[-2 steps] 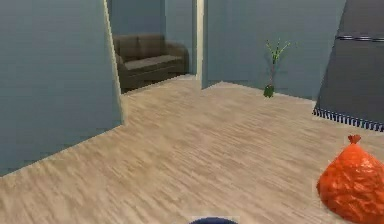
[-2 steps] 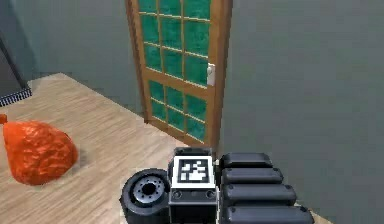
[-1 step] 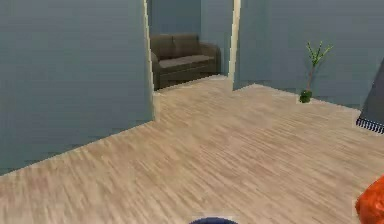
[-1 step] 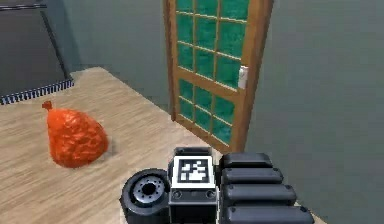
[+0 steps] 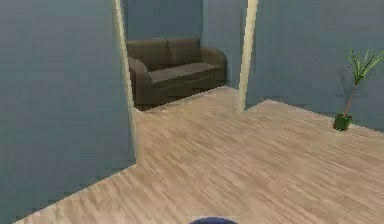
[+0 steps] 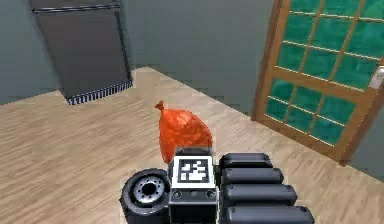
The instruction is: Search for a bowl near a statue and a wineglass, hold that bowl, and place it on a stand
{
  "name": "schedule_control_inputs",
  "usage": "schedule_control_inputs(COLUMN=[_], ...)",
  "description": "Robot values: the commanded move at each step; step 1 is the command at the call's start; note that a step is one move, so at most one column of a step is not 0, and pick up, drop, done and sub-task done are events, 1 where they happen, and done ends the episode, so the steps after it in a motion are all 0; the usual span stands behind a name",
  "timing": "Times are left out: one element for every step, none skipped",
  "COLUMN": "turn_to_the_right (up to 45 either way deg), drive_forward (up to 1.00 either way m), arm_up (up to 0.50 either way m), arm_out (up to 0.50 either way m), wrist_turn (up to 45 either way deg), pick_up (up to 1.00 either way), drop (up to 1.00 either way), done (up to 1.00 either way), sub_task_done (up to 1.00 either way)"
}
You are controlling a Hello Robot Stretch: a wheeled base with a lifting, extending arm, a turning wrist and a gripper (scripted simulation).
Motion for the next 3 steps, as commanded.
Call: schedule_control_inputs(turn_to_the_right=[0.0,-3.0,9.0], drive_forward=[1.00,0.00,0.00], arm_up=[0.00,0.00,0.00], arm_out=[0.00,0.00,0.00], wrist_turn=[0.0,0.0,0.0], pick_up=[0.00,0.00,0.00], drop=[0.00,0.00,0.00], done=[0.00,0.00,0.00], sub_task_done=[0.00,0.00,0.00])
